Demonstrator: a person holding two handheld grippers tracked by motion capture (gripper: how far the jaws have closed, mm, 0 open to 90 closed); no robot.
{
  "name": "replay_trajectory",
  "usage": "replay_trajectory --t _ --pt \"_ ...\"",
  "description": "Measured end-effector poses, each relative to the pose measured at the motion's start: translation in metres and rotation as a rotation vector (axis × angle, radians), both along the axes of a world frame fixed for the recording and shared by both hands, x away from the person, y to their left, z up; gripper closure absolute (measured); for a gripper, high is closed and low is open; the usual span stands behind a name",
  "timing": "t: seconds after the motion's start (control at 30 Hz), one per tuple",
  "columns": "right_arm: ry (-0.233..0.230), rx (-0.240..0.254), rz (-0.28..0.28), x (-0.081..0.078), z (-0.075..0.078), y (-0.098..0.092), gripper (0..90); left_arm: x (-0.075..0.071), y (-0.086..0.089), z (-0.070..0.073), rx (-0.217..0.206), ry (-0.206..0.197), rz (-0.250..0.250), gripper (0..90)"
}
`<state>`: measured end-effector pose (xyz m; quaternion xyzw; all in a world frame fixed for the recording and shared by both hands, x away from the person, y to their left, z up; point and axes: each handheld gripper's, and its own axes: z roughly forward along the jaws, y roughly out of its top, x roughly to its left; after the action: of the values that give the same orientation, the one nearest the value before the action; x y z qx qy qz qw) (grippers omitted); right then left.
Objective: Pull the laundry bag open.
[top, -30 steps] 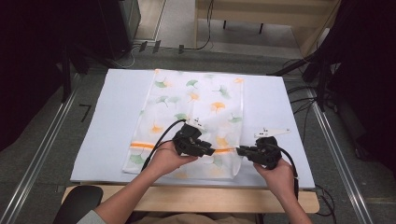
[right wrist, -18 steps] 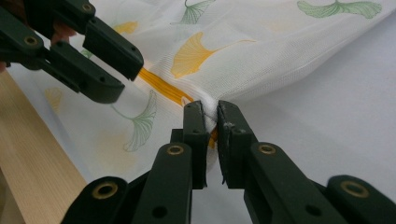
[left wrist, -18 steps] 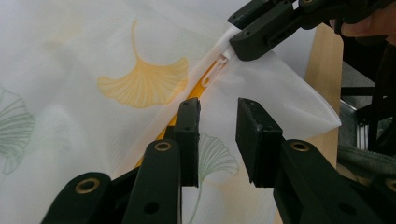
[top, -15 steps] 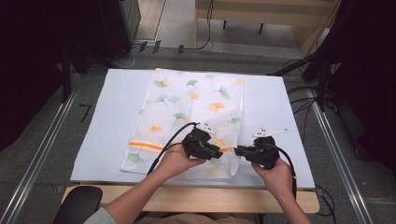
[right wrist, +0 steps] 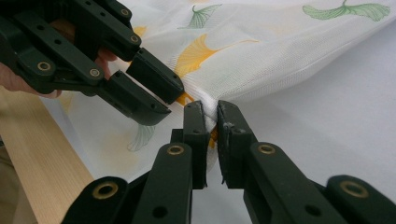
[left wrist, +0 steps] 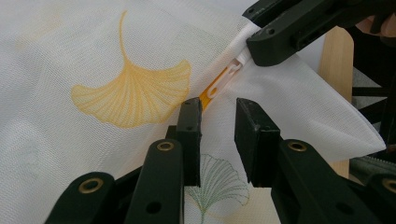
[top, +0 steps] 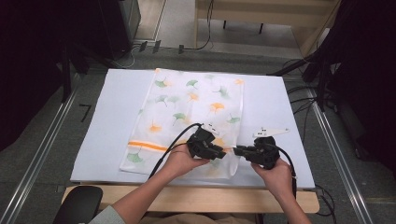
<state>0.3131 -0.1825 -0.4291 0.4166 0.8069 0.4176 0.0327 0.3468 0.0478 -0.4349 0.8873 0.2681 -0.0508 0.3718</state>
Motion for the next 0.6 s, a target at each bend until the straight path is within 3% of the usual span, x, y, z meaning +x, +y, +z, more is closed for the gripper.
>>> replay_trajectory --t 0.1,0.5,0.6 --pt "0.005 0.023 0.012 0.0006 0.0004 -0.0009 84.9 0.0002 -0.0003 -0.0006 0.000 -0.001 -0.003 70.7" --pt "-0.001 0.022 0.032 0.0002 0.0007 0.0021 85.0 -0.0005 -0.0048 -0.0022 -0.023 0.013 -0.017 70.2" --pt "0.000 0.022 0.034 0.0002 0.0004 0.0019 85.0 -0.0008 -0.0048 -0.0015 -0.006 0.004 -0.018 72.4"
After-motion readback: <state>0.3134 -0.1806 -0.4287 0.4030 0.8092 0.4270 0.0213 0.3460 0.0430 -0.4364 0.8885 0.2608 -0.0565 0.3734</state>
